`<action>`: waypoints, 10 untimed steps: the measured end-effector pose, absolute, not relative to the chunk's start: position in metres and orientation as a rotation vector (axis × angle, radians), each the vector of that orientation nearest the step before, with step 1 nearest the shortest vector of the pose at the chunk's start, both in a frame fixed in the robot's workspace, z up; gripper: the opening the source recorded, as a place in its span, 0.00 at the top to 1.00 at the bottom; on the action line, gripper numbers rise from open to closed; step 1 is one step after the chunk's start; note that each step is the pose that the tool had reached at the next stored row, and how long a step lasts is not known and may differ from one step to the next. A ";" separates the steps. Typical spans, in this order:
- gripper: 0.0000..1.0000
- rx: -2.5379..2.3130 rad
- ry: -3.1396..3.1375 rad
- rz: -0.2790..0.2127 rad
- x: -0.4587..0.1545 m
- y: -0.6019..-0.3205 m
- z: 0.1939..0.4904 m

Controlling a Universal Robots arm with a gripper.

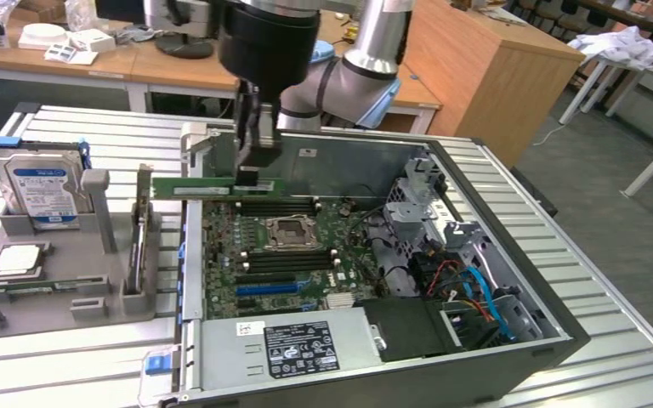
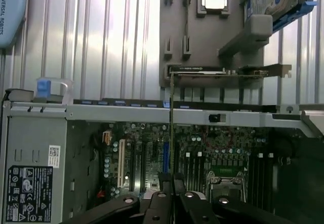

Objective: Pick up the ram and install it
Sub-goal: 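Pick up the ram and move it above insertion slot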

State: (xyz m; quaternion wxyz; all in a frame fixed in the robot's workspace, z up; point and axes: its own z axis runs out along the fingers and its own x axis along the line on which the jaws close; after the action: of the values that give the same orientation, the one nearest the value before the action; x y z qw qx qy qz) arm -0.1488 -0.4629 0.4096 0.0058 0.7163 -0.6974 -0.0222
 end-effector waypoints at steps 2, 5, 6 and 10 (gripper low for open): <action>0.87 2.242 -2.183 -0.070 -0.142 -0.463 0.410; 0.87 2.242 -2.183 -0.070 -0.132 -0.463 0.410; 0.87 2.242 -2.182 -0.070 -0.129 -0.463 0.410; 0.87 2.241 -2.182 -0.071 -0.116 -0.463 0.410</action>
State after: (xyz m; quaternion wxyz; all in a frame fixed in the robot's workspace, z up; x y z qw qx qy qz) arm -0.1159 -0.4631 0.4096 0.0063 0.7163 -0.6974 -0.0227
